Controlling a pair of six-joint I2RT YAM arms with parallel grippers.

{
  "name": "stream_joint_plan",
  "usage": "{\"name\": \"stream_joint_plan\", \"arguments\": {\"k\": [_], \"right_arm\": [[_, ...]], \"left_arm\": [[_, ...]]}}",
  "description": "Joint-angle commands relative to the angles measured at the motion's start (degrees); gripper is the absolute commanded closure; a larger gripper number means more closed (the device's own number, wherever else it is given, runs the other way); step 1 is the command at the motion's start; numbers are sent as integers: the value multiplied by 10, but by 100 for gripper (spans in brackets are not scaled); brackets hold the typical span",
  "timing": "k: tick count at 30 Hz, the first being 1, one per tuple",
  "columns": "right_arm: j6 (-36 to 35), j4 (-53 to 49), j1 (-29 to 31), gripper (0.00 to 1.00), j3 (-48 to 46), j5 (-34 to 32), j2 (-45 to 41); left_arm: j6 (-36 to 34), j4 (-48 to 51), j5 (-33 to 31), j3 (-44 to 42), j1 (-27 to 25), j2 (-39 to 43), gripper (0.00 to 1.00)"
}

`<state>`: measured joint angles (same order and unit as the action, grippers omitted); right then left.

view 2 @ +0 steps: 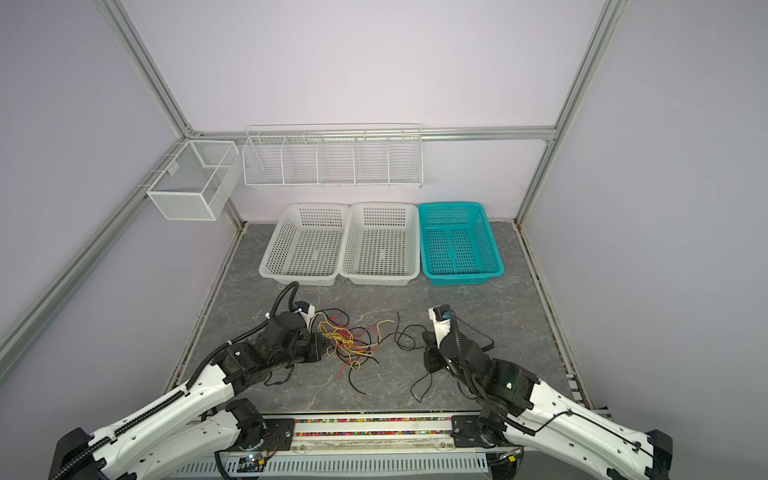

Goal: Untangle the cables
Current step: 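Lift the black wire with the right gripper and carry it over the white basket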

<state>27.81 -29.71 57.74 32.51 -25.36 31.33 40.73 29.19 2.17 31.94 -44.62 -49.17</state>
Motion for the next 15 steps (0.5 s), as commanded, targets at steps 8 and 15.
{"name": "stream_joint_plan", "arguments": {"k": [8,15], "right_arm": [[-99,-212,-19,94,305,-62,-8],[-159,-229,-19,94,470,-13,117]], "left_arm": [[-4,1,-20,-11,5,-12,100],[-5,-11,-13,-17,6,-7,100]]}}
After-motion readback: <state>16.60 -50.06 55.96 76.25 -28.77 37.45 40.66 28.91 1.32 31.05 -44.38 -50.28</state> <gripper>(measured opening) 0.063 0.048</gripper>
